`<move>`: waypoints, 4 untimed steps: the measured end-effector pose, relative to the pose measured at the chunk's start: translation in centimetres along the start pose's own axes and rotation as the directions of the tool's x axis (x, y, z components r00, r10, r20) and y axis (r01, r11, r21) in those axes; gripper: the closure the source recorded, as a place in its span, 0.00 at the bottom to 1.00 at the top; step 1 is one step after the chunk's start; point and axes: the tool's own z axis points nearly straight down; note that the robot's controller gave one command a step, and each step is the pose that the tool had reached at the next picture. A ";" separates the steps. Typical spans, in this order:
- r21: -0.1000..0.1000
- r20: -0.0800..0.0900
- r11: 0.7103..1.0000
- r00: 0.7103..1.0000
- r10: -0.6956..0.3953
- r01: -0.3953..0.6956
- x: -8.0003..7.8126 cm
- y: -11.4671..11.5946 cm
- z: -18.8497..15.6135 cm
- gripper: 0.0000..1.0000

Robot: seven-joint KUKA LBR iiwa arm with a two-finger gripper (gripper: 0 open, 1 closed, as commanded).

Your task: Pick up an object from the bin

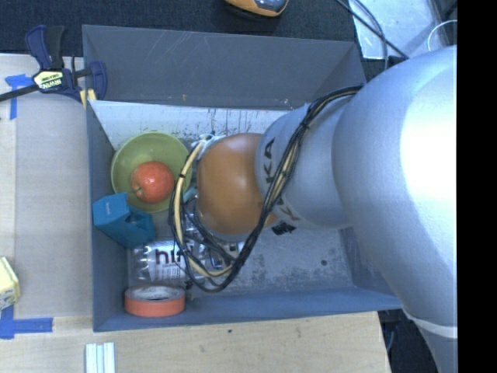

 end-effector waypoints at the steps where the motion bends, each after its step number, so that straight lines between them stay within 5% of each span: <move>1: 0.002 0.020 0.991 0.991 -0.136 0.136 -0.2 0.6 -8.3 0.00; 2: 0.001 -0.005 0.998 0.998 0.056 -0.056 0.7 5.3 -2.4 0.00; 3: 0.015 0.033 0.998 0.997 -0.065 0.065 0.1 4.9 0.1 0.00; 4: -0.003 0.006 0.996 0.996 0.091 -0.091 0.8 3.4 0.3 1.00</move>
Offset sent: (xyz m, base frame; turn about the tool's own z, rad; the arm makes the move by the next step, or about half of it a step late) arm -0.0105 0.0525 0.0237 0.0562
